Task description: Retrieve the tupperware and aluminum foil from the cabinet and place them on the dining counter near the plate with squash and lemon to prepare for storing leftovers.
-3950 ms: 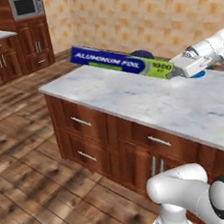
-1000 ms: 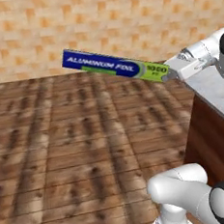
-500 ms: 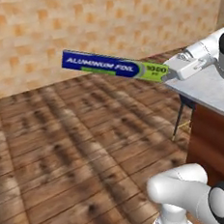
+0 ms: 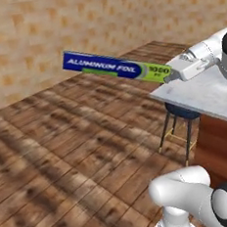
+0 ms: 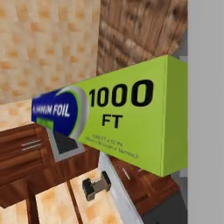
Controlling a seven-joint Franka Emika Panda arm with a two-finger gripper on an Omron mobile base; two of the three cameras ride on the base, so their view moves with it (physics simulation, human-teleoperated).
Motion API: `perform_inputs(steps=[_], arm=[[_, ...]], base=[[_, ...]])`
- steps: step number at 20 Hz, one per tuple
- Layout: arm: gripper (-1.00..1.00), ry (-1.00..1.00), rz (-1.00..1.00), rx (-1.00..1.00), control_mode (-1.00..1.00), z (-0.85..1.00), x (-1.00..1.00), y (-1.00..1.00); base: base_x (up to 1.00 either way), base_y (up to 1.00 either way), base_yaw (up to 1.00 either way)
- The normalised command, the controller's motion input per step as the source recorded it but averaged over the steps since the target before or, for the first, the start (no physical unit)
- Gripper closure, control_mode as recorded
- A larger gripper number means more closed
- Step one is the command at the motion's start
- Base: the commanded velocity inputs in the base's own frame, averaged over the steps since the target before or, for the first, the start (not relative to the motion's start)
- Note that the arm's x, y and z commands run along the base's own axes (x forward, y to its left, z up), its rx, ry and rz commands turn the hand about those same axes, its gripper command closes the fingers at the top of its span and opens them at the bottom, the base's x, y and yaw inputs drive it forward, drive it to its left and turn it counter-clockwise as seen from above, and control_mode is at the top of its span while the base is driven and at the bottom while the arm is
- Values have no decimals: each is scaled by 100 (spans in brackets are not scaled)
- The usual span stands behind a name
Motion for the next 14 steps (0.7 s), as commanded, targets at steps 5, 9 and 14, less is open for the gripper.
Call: perform_inputs(steps=[5,9,14], arm=[[100,0,0,0,100,0,0,0],[100,0,0,0,100,0,0,0],[100,0,0,0,100,0,0,0]], base=[[100,100,-55],[100,100,-54],[100,100,-52]])
